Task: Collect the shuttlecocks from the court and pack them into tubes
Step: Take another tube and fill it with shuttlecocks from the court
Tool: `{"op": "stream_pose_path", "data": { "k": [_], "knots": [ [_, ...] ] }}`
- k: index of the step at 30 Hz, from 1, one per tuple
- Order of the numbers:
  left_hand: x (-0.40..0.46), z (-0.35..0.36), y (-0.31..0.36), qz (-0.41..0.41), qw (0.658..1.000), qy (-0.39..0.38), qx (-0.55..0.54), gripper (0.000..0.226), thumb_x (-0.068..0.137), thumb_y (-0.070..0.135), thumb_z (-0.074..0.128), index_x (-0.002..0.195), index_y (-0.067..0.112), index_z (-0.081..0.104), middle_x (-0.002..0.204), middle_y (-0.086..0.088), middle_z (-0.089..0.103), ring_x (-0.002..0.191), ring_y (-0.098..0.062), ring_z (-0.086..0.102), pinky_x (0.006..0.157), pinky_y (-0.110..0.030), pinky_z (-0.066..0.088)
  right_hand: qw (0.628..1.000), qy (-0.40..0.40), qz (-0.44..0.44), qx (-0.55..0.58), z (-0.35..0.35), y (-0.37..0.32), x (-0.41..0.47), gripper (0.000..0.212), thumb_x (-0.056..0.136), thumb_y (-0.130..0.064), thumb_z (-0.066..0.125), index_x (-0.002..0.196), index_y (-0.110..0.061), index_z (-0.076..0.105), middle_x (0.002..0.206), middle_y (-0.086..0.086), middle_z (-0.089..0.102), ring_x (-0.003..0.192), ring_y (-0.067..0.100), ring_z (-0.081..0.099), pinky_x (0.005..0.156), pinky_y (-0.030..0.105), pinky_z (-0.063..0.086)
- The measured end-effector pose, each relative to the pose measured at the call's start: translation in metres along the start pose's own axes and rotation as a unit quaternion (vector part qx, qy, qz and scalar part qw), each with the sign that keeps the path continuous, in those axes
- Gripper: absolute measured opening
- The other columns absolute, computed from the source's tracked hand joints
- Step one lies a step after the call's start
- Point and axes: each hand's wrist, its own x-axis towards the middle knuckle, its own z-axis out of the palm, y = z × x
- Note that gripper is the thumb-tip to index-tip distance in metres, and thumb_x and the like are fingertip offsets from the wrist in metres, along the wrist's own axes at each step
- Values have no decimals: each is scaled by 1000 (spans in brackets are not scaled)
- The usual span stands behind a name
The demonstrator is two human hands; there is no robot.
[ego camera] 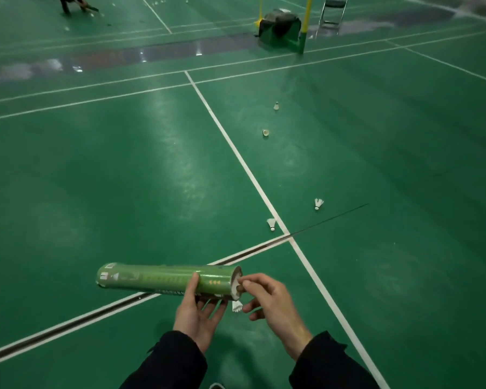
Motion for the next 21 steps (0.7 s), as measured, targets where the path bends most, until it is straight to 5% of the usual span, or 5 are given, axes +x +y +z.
{"op": "stream_pose_path", "data": {
  "k": [6,13,17,21],
  "knots": [
    [101,1,-6,-10,999,40,7,41,96,42,65,125,13,62,123,-13,70,112,-29,66,83,-43,54,998,9,59,-21,-16,53,114,23,100,-24,61,97,-4,71,90,8,76,66,13,63,63,29,50],
    [245,-74,-76,3,990,138,-2,43,91,39,67,122,10,63,118,-16,73,113,-32,67,87,-44,54,971,-10,121,-206,-57,247,280,15,100,-24,63,90,-15,70,91,4,73,79,14,64,78,39,55],
    [331,-141,-127,26,985,171,5,43,96,39,64,128,10,60,122,-16,73,117,-32,67,89,-44,54,906,-150,104,-382,-58,386,370,17,102,-28,59,114,-25,71,123,-4,68,111,13,62,99,28,47],
    [398,-192,-163,38,984,173,8,51,93,40,66,135,12,59,118,-12,76,109,-28,73,88,-43,56,819,-229,90,-518,-44,503,437,40,101,-21,51,138,-32,61,163,9,32,145,27,41,122,36,30]
  ]
}}
